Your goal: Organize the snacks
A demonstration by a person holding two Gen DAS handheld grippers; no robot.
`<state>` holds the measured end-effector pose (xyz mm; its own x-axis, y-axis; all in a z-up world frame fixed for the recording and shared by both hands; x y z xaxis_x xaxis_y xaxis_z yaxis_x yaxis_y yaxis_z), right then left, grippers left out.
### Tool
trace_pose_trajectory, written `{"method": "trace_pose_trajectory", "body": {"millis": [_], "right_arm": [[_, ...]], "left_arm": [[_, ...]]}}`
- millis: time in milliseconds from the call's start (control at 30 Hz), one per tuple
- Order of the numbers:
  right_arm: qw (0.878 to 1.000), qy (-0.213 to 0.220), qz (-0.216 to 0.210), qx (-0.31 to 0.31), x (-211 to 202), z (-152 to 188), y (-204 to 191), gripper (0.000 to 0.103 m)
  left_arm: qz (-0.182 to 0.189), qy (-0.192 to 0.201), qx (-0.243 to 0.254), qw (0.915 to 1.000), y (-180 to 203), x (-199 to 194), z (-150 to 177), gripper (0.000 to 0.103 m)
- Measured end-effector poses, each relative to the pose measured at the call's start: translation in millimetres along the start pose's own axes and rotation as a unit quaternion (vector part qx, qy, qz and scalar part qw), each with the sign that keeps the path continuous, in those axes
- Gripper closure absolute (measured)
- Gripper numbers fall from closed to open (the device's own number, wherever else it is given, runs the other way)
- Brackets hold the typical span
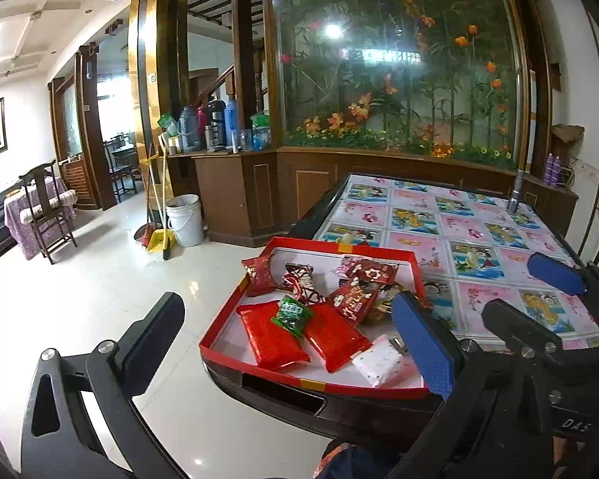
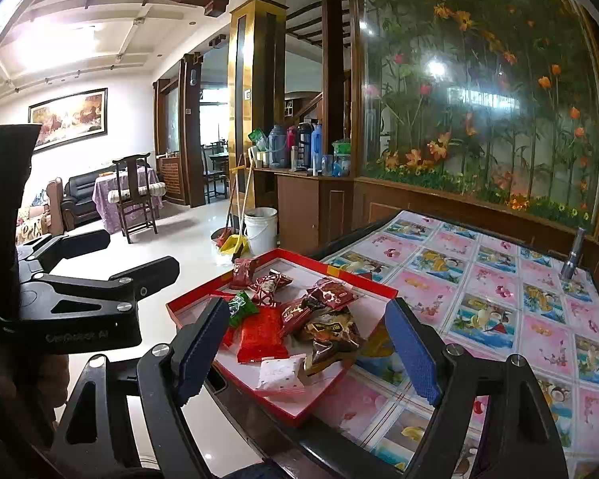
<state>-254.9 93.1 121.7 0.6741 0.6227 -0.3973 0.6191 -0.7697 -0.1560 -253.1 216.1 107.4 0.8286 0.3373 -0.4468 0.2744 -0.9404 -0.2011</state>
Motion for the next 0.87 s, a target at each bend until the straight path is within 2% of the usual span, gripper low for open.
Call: {"method": "trace_pose_trajectory", "body": {"millis": [667, 867], "right_arm": [[1.000, -0.002, -0.001, -0.012, 2, 0, -2, 0.021], [1.000, 0.000, -0.007, -0.002, 0, -1, 0, 0.021]], "left_arm": [[0.010, 0.007, 0.015, 0.9998, 7, -6, -6, 0.000], [0.014, 0.020, 0.011, 0.9996, 9, -6, -11, 0.000]]}}
Point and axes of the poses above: each gripper's, at about its wrist camera, not at the fingertips, and x roughly the way its jaws point, y to its right, z to its underside, the point moved 7 cm from there along x, roughly the way its jaws point, and after that the axes turned 11 degrees about x, right-handed, at the moved point
